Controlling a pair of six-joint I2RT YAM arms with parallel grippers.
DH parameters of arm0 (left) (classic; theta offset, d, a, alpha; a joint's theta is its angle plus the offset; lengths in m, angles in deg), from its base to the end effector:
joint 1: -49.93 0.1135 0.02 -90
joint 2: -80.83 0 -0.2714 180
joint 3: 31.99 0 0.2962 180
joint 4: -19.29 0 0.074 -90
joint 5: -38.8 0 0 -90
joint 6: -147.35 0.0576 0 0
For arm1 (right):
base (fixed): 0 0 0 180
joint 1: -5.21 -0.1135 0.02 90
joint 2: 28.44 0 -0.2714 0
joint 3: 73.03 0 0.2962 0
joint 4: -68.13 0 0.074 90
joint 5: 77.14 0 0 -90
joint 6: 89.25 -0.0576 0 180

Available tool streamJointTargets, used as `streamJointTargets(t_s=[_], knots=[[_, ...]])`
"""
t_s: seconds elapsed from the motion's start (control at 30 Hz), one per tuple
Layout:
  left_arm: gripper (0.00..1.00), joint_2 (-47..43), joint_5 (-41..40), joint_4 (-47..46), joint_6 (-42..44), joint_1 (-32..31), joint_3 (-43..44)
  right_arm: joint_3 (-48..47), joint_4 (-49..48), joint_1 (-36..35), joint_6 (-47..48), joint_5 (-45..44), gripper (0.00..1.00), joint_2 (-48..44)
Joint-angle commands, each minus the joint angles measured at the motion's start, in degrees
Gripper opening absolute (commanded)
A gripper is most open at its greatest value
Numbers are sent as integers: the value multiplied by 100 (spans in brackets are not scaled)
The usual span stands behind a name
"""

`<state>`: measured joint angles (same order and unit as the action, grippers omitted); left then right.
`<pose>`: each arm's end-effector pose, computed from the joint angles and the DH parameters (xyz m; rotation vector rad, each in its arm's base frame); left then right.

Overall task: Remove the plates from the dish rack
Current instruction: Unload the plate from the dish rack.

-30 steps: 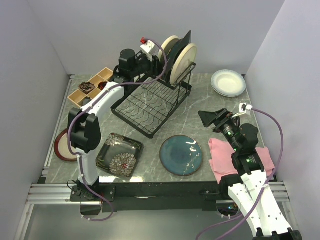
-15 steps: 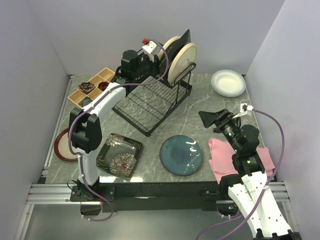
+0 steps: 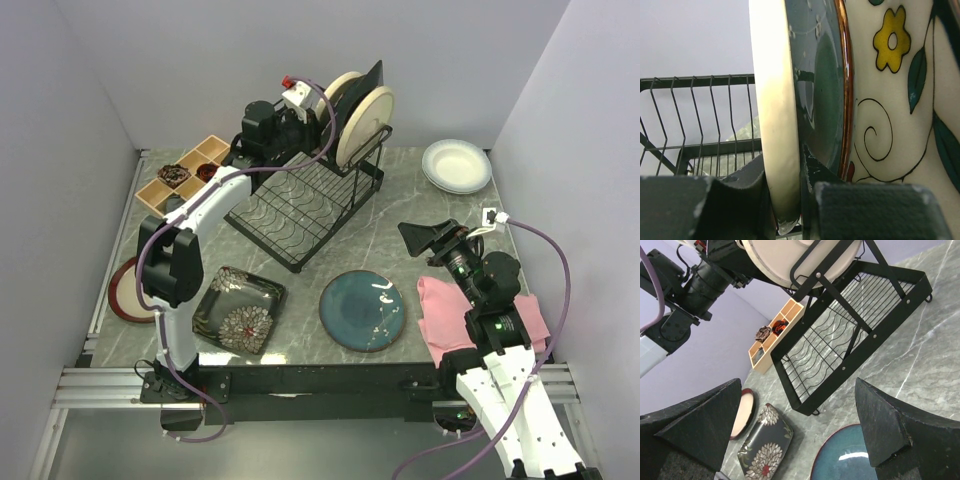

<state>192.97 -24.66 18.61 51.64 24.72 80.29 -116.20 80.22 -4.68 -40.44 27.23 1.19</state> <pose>0.4812 -0.2550 0.3674 0.6352 1.4817 -0.7804 0.1964 0.0487 0.3203 0.2329 1.6000 0.8914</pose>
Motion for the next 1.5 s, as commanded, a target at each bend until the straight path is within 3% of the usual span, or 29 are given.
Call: streamJointTargets(t_s=[0.0,0.7,1.47], knots=[[1,-763,193,-759,-290,-98,109,-33,-155,-39,111,-84,100,-54],[1,-895,-35,-557,-307,-107,733,-51,-84,-39,155,-92,100,-264],[1,-1281,-238,-776,71,-124,383,-60,-102,-39,129,-13,100,-256]])
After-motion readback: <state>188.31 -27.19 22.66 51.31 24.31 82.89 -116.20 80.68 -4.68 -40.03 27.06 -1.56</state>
